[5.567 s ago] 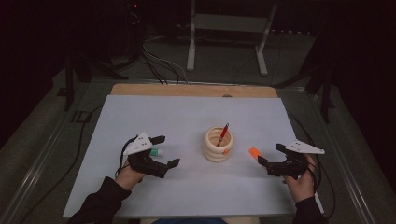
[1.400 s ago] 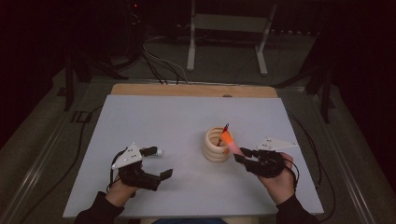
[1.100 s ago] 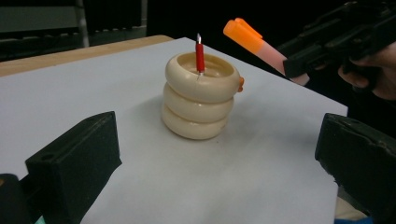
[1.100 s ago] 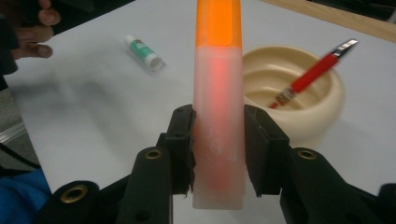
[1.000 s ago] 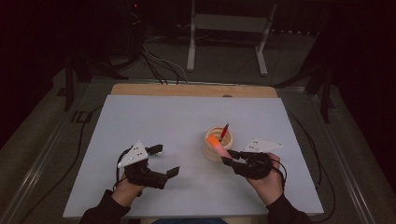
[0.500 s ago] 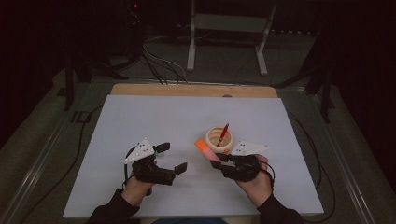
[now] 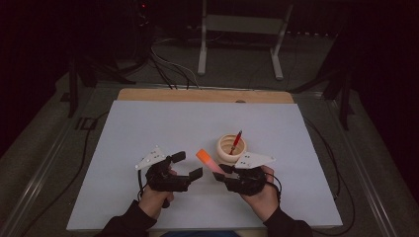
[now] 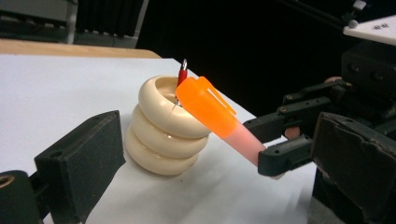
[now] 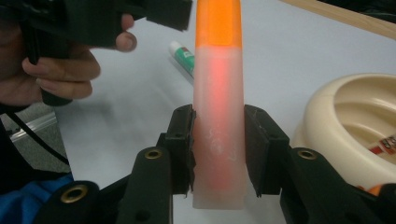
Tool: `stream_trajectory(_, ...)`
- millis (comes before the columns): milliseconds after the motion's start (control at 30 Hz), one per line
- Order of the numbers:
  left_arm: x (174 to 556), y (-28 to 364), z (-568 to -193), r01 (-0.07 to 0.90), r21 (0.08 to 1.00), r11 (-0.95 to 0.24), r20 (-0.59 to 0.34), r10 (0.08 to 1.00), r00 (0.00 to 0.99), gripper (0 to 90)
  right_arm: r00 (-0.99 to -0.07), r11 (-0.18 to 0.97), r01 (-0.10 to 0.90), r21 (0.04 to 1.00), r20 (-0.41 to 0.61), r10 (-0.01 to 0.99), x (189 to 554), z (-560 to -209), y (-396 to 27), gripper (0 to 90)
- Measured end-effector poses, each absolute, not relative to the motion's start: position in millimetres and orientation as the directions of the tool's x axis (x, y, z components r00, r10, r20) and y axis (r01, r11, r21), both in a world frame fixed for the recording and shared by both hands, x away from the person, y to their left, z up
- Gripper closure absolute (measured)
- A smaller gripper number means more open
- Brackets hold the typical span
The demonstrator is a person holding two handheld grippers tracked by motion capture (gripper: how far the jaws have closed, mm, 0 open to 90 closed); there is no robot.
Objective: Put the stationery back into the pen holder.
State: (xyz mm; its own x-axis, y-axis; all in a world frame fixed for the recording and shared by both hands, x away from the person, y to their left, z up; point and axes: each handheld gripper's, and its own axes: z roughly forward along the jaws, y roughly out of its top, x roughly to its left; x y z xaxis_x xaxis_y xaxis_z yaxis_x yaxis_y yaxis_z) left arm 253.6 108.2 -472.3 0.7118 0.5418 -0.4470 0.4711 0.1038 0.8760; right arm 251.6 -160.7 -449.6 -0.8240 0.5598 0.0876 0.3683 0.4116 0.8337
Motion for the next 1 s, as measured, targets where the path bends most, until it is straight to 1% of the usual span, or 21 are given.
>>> stream_trajectory(167, 258.3, 105.1, -474.9, 0.539, 0.828, 0.152, -0.533, 0.509, 0.676, 3.3, -0.828, 0.417, 0.358, 0.835, 0.077, 0.555, 249.8, -451.7, -157.0, 64.7)
stream_trajectory(300, 261.7, 105.7, -477.8, 0.578, 0.792, 0.197, -0.590, 0.492, 0.640, 5.9, -0.831, 0.421, 0.346, 0.838, 0.065, 0.553, 248.0, -452.2, -155.8, 64.7)
stream_trajectory(400, 262.9, 106.1, -478.9, 0.594, 0.773, 0.223, -0.617, 0.483, 0.621, 12.7, -0.832, 0.422, 0.344, 0.839, 0.064, 0.551, 248.0, -453.4, -155.1, 64.7)
stream_trajectory(433, 263.2, 105.6, -479.1, 0.596, 0.770, 0.227, -0.620, 0.482, 0.619, 16.6, -0.835, 0.426, 0.344, 0.837, 0.064, 0.547, 247.8, -453.9, -154.1, 64.7)
stream_trajectory(500, 263.4, 104.5, -479.6, 0.604, 0.762, 0.234, -0.632, 0.475, 0.613, 18.1, -0.835, 0.426, 0.341, 0.838, 0.062, 0.546, 247.4, -454.1, -153.8, 64.6)
stream_trajectory(533, 263.5, 103.9, -480.1, 0.607, 0.759, 0.236, -0.635, 0.476, 0.608, 21.9, -0.837, 0.426, 0.341, 0.838, 0.063, 0.544, 247.2, -454.2, -153.5, 64.7)
stream_trajectory(600, 263.8, 102.5, -481.3, 0.617, 0.750, 0.238, -0.645, 0.468, 0.604, 26.6, -0.837, 0.422, 0.332, 0.843, 0.057, 0.544, 246.5, -454.3, -152.9, 64.7)
stream_trajectory(733, 263.7, 100.3, -483.4, 0.624, 0.742, 0.246, -0.657, 0.453, 0.602, 41.7, -0.840, 0.417, 0.323, 0.849, 0.054, 0.540, 245.4, -453.9, -152.5, 64.6)
stream_trajectory(867, 264.2, 99.2, -484.5, 0.626, 0.739, 0.249, -0.663, 0.433, 0.611, 54.9, -0.842, 0.418, 0.319, 0.851, 0.053, 0.537, 245.1, -454.3, -152.2, 64.6)
stream_trajectory(967, 265.2, 100.3, -486.2, 0.637, 0.726, 0.260, -0.679, 0.423, 0.600, 63.5, -0.843, 0.419, 0.321, 0.849, 0.054, 0.536, 244.9, -454.5, -152.1, 64.6)
stream_trajectory(1000, 265.9, 100.7, -486.9, 0.642, 0.721, 0.261, -0.684, 0.418, 0.598, 64.4, -0.843, 0.421, 0.320, 0.849, 0.053, 0.535, 244.8, -454.4, -152.0, 64.6)
